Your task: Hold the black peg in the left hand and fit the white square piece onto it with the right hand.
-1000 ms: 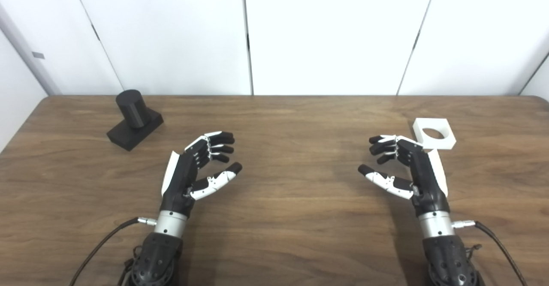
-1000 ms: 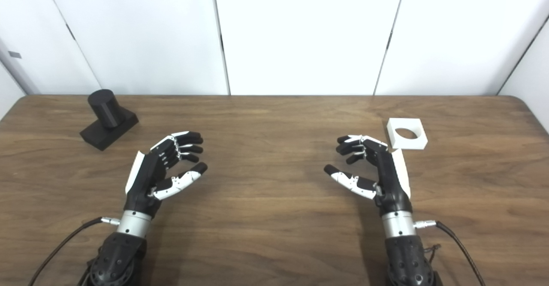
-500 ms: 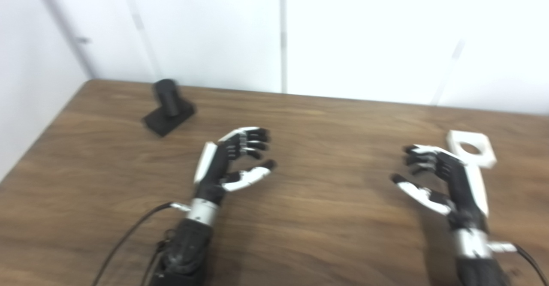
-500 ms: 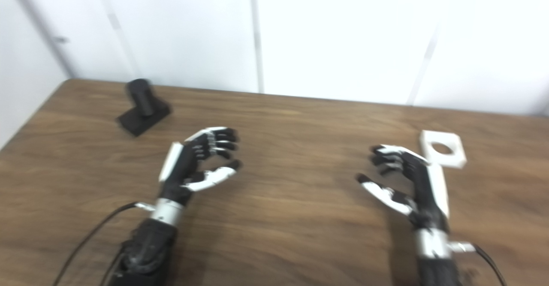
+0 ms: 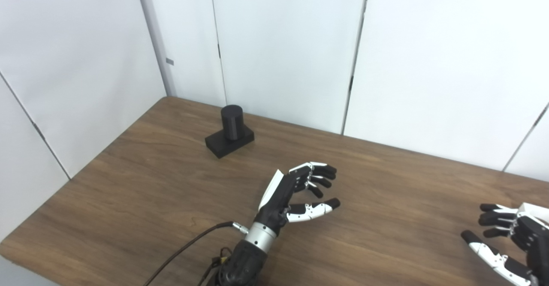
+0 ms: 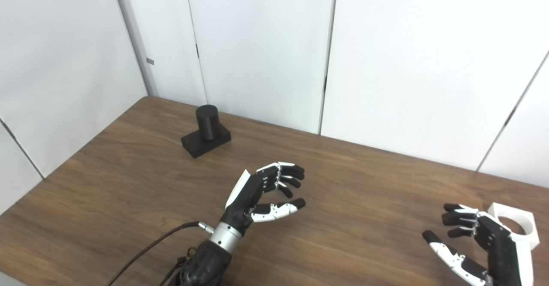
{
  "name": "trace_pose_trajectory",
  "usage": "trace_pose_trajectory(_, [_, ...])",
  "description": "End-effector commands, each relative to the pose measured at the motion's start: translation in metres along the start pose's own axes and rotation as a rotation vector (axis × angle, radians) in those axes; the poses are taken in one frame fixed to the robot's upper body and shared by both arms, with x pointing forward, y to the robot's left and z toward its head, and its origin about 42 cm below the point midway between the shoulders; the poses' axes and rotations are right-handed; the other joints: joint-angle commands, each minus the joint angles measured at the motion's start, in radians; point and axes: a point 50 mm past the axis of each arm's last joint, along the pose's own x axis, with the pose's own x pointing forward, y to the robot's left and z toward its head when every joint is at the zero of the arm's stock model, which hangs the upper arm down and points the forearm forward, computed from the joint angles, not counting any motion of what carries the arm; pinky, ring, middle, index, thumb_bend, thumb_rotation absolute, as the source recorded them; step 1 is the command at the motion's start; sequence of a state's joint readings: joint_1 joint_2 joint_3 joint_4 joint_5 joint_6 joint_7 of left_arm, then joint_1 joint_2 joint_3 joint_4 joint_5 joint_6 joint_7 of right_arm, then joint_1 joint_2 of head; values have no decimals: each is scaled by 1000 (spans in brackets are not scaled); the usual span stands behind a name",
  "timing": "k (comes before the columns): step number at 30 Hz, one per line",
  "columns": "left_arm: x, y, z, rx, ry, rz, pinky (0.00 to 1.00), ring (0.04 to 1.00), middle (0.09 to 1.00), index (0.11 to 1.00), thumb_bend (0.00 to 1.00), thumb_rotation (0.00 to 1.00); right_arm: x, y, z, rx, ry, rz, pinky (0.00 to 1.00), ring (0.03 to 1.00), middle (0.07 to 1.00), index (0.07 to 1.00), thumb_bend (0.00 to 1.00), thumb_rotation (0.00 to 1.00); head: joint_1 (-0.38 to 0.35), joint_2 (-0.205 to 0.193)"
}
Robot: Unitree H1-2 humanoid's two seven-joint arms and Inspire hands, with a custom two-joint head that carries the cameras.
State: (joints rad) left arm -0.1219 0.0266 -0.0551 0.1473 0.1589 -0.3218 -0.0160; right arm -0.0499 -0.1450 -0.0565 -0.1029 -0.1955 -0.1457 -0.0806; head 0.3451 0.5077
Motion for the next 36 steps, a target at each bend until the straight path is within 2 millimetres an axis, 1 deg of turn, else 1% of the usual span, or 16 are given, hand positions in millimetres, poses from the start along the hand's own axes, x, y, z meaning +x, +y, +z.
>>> trace_pose_trajectory(1, [4,-3,1,-14,-23,4,515,648,696,670,648,114,9,-2,14,11,-55,-12,462,571,659,492,495,115,1,0])
trace_pose_trajectory(5, [5,1,4,-13,-24,14,535,658,702,683,652,132,9,-2,17,-5,-63,-13,448,557,649,492,495,115,1,-2])
trace_pose_trajectory(9, [10,12,14,67,-37,23,508,656,703,681,655,76,9,-2,20,7,-62,-9,443,555,645,491,495,115,4,-1])
trace_pose_trajectory(10, [11,14,15,80,-36,23,509,658,706,681,666,79,9,-2,21,7,-62,-8,443,555,646,491,495,115,4,-1])
trace_pose_trajectory(12, [16,28,20,119,-22,-5,527,670,718,689,685,100,9,-2,22,1,-63,-8,438,552,645,491,495,115,5,0])
trace_pose_trajectory(17, [22,57,31,205,20,-77,586,700,749,728,685,157,9,-3,24,4,-60,-8,428,545,640,491,495,114,8,0])
trace_pose_trajectory(19, [26,68,36,240,20,-78,591,698,752,732,713,193,9,-2,25,11,-56,-8,429,544,642,491,494,114,11,1])
trace_pose_trajectory(22, [31,81,44,294,16,-58,606,715,754,725,734,196,10,-3,25,6,-61,-6,432,542,638,491,495,114,13,2])
trace_pose_trajectory(25, [35,93,52,351,15,-33,625,733,758,735,733,234,10,-3,27,4,-62,-7,437,548,640,491,495,114,12,1])
trace_pose_trajectory(29, [41,107,60,387,-7,-4,575,714,761,738,705,208,9,-3,28,2,-58,-7,436,551,645,491,495,115,10,1])
trace_pose_trajectory(31, [44,114,64,417,-11,13,566,714,766,740,707,222,9,-3,29,1,-59,-5,435,554,646,491,495,115,10,3])
trace_pose_trajectory(32, [46,117,67,429,-10,26,569,713,767,741,712,229,9,-3,29,4,-56,-5,435,555,646,491,495,115,10,3])
trace_pose_trajectory(36, [52,129,78,509,-7,106,637,729,757,740,730,244,9,-3,31,-2,-55,-7,435,555,646,491,495,115,10,2])
